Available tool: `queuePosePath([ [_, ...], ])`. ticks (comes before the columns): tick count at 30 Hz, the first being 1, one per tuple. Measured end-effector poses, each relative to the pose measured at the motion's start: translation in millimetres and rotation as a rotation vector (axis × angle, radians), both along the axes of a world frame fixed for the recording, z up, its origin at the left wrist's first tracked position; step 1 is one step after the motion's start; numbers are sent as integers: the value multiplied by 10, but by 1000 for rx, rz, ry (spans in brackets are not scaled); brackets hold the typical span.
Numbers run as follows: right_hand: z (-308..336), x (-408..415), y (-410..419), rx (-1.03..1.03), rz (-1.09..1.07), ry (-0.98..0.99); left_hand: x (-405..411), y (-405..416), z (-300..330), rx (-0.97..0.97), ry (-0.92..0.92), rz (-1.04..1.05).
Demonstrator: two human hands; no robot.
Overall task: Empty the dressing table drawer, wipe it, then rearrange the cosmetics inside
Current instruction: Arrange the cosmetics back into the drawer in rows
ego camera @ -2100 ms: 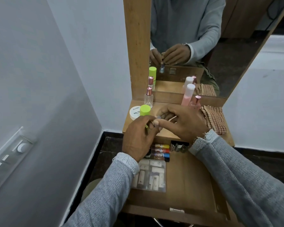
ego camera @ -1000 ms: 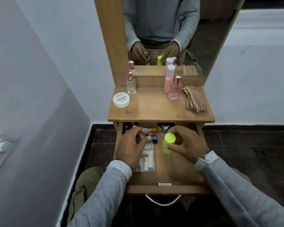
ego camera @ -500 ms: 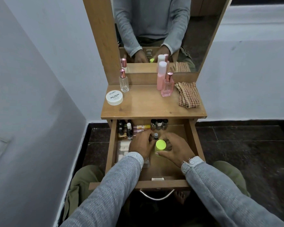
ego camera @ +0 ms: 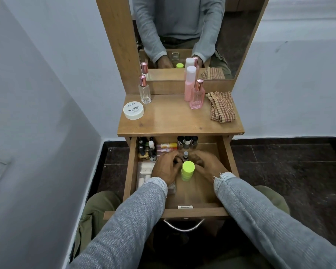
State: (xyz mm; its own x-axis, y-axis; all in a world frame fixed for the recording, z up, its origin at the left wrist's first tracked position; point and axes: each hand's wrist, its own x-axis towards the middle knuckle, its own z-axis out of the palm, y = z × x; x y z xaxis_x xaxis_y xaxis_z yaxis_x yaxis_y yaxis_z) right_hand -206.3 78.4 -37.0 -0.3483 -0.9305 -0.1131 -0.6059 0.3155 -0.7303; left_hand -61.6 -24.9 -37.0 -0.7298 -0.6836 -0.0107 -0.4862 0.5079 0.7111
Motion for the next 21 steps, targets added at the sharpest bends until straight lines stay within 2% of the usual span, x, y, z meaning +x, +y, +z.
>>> queuePosePath([
  [8, -14, 37, -97, -31, -5, 41, 2, -16, -75, -7, -15, -12],
  [12, -30, 30, -73, -14, -142, 104, 7, -10, -68, 2, -2, -16],
  [16, -25, -70, -57, 1, -371, 170, 31, -16, -90, -16, 7, -9],
  [21, -5, -82, -139, 6, -497, 183, 45, -3, -95, -41, -7, -8],
])
